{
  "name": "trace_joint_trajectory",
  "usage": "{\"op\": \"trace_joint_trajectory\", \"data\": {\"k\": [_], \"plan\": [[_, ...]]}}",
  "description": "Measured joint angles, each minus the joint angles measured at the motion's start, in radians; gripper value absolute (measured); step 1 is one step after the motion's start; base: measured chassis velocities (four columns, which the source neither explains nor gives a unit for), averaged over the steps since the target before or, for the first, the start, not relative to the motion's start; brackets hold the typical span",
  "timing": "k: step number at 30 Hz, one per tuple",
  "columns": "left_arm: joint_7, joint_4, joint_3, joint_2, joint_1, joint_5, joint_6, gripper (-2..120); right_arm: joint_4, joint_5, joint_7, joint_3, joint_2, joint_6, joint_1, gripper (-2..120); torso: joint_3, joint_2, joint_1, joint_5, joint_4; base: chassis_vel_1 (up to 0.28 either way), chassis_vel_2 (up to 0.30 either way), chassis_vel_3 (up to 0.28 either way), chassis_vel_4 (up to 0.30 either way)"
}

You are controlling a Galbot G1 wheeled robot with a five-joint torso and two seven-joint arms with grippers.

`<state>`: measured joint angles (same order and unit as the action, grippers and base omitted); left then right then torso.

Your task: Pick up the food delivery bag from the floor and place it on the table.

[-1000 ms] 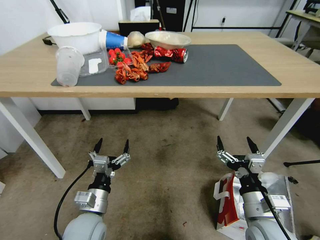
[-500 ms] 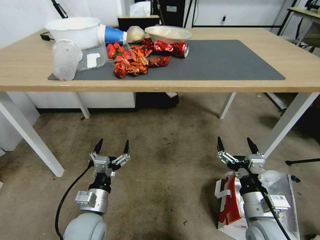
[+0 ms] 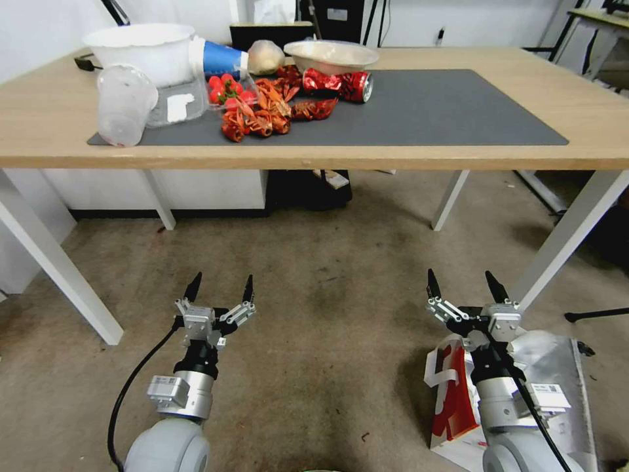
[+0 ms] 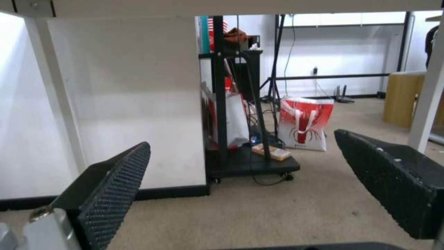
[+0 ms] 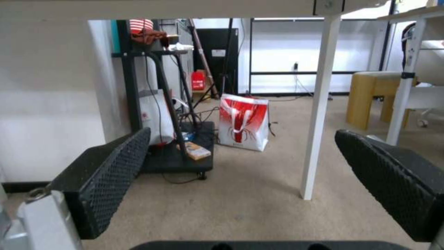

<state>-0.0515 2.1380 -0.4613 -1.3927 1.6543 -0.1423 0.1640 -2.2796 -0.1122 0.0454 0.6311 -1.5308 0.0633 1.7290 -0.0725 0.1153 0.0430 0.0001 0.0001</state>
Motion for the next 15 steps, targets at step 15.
{"op": "trace_joint_trajectory", "data": {"k": [15], "plan": [[0.000, -0.001, 0.002, -0.003, 0.000, 0.000, 0.001, 99, 0.000, -0.001, 0.000, -0.001, -0.003, 0.005, 0.001, 100, 0.052, -0.057, -0.005, -0.0001, 0.0000, 0.000, 0.000, 0.000, 0.000]]}}
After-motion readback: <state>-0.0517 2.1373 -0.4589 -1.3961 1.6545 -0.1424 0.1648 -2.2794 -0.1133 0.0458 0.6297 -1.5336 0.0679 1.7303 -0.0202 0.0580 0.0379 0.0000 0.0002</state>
